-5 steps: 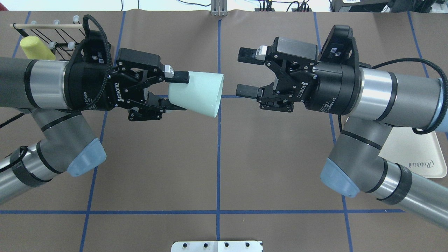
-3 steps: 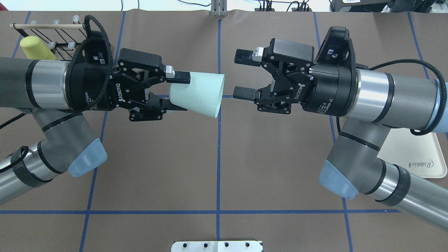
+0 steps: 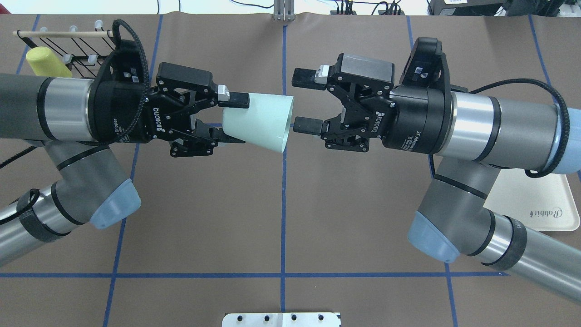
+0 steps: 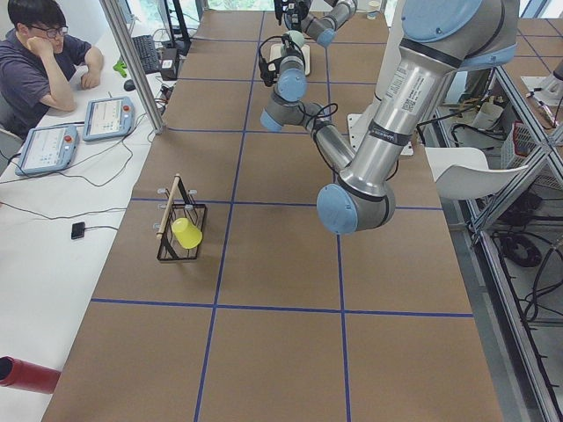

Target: Left arm grabs green cup and hands to right arm on tray

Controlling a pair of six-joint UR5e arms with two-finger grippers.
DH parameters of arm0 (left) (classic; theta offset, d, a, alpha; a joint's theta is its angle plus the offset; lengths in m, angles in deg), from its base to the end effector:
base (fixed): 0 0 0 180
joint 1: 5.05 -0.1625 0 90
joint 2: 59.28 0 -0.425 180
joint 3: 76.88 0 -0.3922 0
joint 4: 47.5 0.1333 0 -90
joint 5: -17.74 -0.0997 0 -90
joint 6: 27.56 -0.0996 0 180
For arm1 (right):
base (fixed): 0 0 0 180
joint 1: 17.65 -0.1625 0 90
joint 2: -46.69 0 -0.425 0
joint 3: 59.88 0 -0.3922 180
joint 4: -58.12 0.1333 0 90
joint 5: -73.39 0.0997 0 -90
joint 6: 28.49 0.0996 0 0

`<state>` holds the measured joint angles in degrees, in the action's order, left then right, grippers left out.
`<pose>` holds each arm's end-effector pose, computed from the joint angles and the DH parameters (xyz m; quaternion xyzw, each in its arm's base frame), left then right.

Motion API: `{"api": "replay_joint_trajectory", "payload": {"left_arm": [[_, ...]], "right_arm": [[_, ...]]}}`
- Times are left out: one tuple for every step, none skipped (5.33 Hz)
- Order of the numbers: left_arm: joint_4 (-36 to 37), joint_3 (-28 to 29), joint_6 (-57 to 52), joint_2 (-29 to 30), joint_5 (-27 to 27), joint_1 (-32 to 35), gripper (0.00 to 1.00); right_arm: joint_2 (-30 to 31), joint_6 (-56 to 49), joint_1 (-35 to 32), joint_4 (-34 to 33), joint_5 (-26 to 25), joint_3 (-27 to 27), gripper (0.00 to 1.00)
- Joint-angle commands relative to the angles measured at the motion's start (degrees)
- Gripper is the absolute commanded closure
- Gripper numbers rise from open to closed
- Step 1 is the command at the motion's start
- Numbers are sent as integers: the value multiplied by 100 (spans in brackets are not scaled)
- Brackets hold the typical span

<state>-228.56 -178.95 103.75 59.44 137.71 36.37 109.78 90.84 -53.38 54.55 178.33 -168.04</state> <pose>0.3189 -0.3927 0.1472 -0.1046 0.8821 -0.0832 0.4518 -0.3230 -0.3650 0.1254 -0.0028 -0.9056 0.1190 0.4071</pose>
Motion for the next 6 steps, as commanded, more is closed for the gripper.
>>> {"api": "replay_joint_trajectory", "payload": {"left_arm": [[0,2,0,2,0,-11,43],[0,-7,0,2,0,-37,43],[0,-24,9,2,0,-37,43],[-9,-85,44,2,9,-37,43],[-9,-95,53,2,0,-37,43],[-18,-112,61,11,0,-37,43]], "right_arm": [[-78,-23,5,-143,0,5,3],[-173,-23,5,-265,-9,5,5],[-174,3,5,-266,-9,-3,14],[-174,-6,5,-266,-9,-3,14],[-174,-15,5,-275,-9,5,17],[-174,-23,5,-275,-9,5,28]]}}
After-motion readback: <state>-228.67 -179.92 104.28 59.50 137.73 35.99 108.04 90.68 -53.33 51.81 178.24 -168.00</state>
